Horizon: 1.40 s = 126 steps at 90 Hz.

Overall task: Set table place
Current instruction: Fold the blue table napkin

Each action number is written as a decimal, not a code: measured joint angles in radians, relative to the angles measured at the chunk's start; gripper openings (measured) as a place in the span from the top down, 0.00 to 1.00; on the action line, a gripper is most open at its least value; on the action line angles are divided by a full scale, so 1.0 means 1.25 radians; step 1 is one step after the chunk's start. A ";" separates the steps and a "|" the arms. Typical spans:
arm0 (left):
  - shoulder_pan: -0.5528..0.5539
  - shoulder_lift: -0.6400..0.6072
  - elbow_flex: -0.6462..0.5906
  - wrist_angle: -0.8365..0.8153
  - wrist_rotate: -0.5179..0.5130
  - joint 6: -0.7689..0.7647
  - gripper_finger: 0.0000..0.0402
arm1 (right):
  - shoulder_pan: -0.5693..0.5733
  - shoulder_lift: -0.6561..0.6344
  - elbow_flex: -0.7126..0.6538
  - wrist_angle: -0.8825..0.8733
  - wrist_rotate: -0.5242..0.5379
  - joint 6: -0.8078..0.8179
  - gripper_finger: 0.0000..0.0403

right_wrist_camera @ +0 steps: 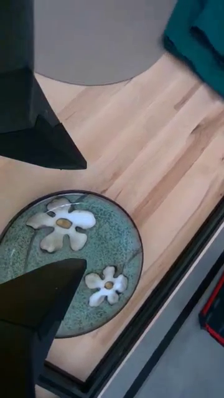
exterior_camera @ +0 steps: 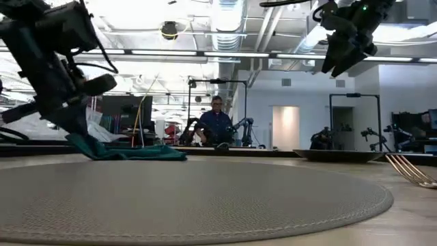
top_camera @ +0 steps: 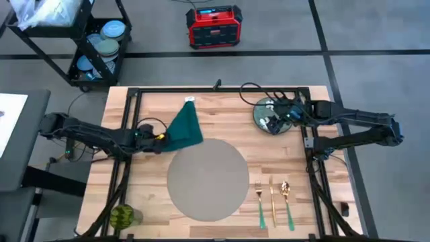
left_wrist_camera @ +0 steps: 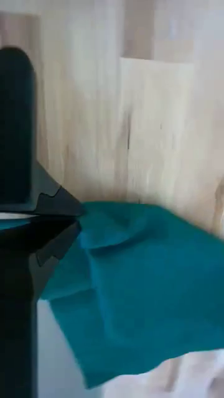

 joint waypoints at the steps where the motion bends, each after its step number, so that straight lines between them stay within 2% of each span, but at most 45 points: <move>1: 0.000 0.000 0.000 -0.003 0.003 0.002 1.00 | 0.000 0.000 0.000 0.000 0.000 0.000 0.42; 16: 0.000 0.000 -0.001 -0.066 0.075 0.000 1.00 | 0.001 0.000 0.000 0.000 -0.005 0.000 0.42; 38: 0.000 0.000 -0.001 -0.073 0.089 0.061 0.98 | 0.001 0.000 0.000 0.000 -0.021 0.001 0.42; 53: 0.000 0.000 -0.001 -0.071 0.141 0.108 0.87 | 0.001 0.000 0.000 0.000 -0.025 0.001 0.42; 71: 0.001 0.000 0.013 -0.014 0.148 0.120 0.68 | 0.001 0.000 0.000 0.000 -0.025 0.001 0.42; 80: 0.014 0.005 0.055 -0.014 0.150 0.185 0.63 | 0.000 0.000 0.000 0.000 -0.025 -0.003 0.42; 89: 0.042 0.025 0.111 -0.042 0.158 0.320 0.62 | 0.000 0.000 0.000 0.000 -0.024 -0.005 0.42; 97: 0.073 0.052 0.178 -0.118 0.173 0.419 0.64 | 0.000 0.000 0.000 0.000 -0.024 -0.005 0.42; 107: 0.087 0.067 0.228 -0.242 0.173 0.440 0.65 | 0.000 0.000 0.000 0.000 -0.024 -0.005 0.42; 115: 0.087 0.066 0.239 -0.323 0.175 0.397 0.65 | 0.001 0.000 0.000 0.000 -0.024 -0.005 0.42; 121: 0.087 0.062 0.238 -0.312 0.157 0.396 0.65 | 0.001 0.000 0.000 0.001 -0.024 -0.005 0.42; 126: 0.095 0.062 0.238 -0.260 0.141 0.453 0.65 | 0.001 0.002 0.000 0.006 -0.024 -0.005 0.42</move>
